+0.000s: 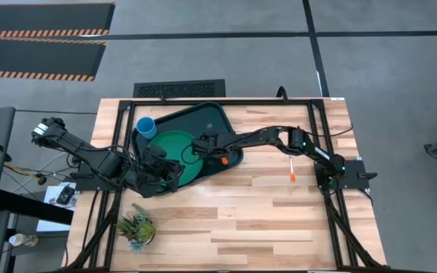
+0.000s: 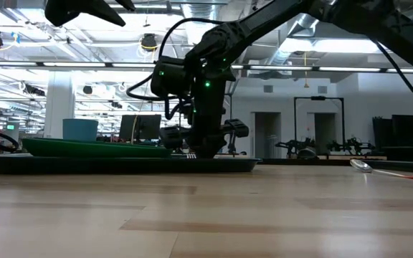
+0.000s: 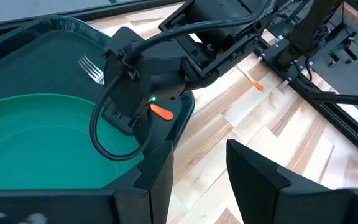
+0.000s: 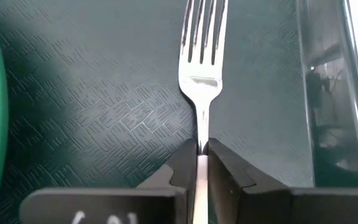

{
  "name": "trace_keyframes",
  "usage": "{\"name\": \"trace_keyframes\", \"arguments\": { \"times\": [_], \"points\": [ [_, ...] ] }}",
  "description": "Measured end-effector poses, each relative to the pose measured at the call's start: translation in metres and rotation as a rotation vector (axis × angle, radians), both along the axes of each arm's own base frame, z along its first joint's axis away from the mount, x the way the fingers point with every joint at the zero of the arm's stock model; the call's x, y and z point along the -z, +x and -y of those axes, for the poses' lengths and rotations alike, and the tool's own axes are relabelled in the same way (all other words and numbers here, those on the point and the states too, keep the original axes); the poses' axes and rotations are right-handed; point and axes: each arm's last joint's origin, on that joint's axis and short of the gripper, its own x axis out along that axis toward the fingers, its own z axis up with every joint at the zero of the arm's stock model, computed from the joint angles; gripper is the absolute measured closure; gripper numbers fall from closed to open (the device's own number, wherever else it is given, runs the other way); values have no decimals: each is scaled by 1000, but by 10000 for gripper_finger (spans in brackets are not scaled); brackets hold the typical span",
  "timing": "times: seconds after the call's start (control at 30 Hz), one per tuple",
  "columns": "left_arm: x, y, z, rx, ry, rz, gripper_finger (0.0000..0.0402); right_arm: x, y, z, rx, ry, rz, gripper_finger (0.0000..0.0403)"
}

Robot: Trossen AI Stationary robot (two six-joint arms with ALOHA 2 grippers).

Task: Pick and place plate/cup/fork/spoon on tray
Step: Put the orange fork on the black tray to the right of the green plate, then put the orange spoon on the black tray to the right of the orange fork

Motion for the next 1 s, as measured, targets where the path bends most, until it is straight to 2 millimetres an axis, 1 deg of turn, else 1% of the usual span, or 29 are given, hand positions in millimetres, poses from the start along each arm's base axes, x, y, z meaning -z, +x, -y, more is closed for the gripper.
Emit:
{"name": "trace_keyframes", "arguments": {
  "times": [0.37, 0.53, 0.63, 0.77, 0.87, 0.93, 1.0],
  "points": [
    [0, 0, 0, 1, 1, -1, 269, 0, 0, 0, 0, -4, -5, 261],
    [0, 0, 0, 3, 3, -2, 269, -6, 0, 0, -23, 0, 10, 241],
    [0, 0, 0, 3, 3, -3, 269, -18, 0, 0, -56, 7, 29, 237],
    [0, 0, 0, 3, 4, -4, 269, -47, -3, -3, -97, -13, 63, 236],
    [0, 0, 0, 3, 5, -5, 269, -65, -6, -4, -136, -34, 67, 238],
    [0, 0, 0, 7, 3, -10, 269, -76, -14, -5, -156, -39, 16, 239],
    [1, -1, 0, 14, 5, -16, 269, -89, -30, -7, -148, -41, -87, 239]
  ]
}}
